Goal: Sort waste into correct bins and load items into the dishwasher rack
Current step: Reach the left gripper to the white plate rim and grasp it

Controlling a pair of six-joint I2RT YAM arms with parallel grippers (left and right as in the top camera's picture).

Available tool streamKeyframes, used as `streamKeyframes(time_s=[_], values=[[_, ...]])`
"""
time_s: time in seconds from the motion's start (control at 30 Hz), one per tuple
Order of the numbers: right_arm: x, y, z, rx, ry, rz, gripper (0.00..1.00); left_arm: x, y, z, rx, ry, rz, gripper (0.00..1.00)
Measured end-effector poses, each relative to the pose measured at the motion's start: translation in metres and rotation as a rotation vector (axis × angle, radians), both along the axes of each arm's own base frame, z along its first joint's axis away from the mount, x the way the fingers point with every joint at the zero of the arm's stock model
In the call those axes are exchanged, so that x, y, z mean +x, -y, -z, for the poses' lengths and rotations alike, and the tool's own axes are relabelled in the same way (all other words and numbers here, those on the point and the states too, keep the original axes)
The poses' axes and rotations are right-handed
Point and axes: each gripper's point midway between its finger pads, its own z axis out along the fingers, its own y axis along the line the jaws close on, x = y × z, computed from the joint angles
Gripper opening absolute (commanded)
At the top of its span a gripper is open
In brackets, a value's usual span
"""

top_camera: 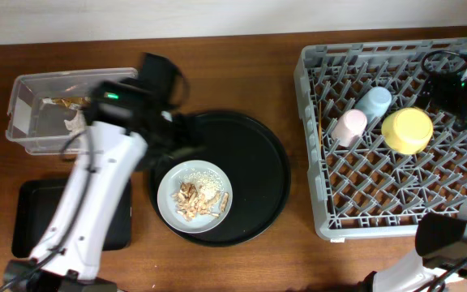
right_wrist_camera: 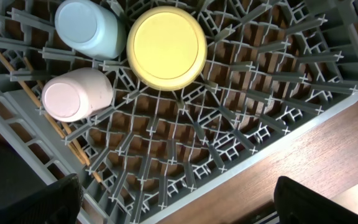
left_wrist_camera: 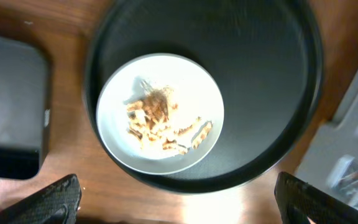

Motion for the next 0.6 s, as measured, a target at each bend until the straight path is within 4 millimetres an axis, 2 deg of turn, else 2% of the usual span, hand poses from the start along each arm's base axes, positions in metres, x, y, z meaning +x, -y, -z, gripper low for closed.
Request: streamKeyframes(time_s=[0.07,0.33,0.4,0.43,0.53,0.6], values=[[0.000,0.000,0.000,-0.001,0.000,0.001,0.99,-0.010,0.024,0.022,0.023,-0.015,0.088,0.98],[0.000,0.000,0.000,-0.002,-0.001,0.001,0.99,-0.049,0.080,0.106,0.011,-0.079,0.253,0.90],[0.000,0.000,0.000,-0.003,-0.001,0.001,0.99,-0.060,0.091,0.120,0.014,-0.083,0.306,0.89],[0.000,0.000,0.000,-0.003,-0.001,0.001,0.99,-0.063,0.095,0.124,0.016,-0.085,0.327,0.84],[0.000,0.000,0.000,-0.003,-0.001,0.001,0.99,-0.061,0.109,0.128,0.013,-0.050,0.385,0.83],[0.000,0.000,0.000,-0.003,-0.001,0.001,0.99,-0.061,0.109,0.136,0.042,-0.057,0.395,0.83]])
